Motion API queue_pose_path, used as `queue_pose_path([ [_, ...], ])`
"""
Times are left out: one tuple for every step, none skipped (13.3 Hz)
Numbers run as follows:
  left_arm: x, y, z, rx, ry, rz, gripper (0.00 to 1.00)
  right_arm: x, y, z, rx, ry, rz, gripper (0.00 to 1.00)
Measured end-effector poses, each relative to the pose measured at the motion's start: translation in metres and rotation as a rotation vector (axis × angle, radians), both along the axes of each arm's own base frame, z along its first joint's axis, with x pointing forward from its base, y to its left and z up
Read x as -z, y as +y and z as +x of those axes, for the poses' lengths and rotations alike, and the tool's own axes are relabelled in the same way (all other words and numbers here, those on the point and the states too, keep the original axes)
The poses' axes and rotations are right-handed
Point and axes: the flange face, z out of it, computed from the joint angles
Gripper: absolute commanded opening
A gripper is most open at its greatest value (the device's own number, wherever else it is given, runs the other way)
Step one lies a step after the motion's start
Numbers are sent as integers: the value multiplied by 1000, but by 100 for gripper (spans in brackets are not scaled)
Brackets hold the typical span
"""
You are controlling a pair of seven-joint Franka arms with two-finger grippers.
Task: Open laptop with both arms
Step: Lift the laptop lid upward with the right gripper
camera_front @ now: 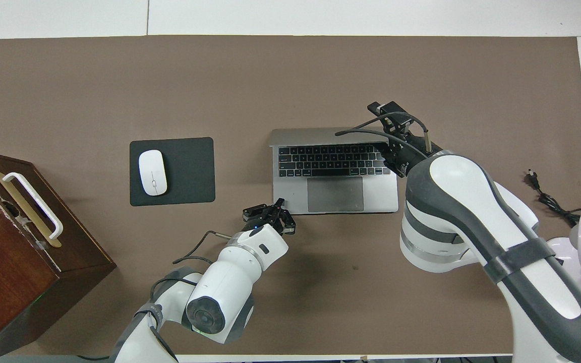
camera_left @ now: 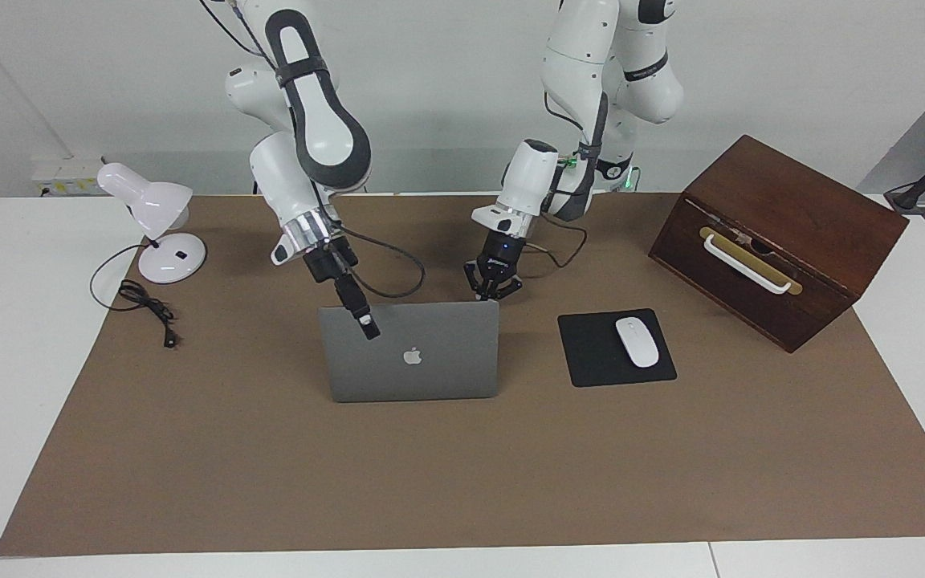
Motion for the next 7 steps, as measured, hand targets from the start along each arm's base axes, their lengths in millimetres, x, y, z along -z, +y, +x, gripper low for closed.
queue_pose_path([
  [0, 0, 0, 0, 0, 0, 0, -2, -1, 3, 4, -5, 2, 100],
  [0, 0, 0, 0, 0, 0, 0, -4, -2, 6, 6, -11, 4, 100],
  [0, 0, 0, 0, 0, 0, 0, -6, -3, 10, 10, -17, 6, 100],
  [0, 0, 0, 0, 0, 0, 0, -9, -4, 14, 14, -25, 9, 100],
  [0, 0, 0, 1, 0, 1, 0, -13, -6, 18, 15, -34, 17, 100],
  [0, 0, 0, 1, -1, 1, 0, -17, -8, 22, 14, -43, 26, 100],
  [0, 0, 0, 1, -1, 1, 0, -20, -11, 27, 18, -51, 32, 100],
])
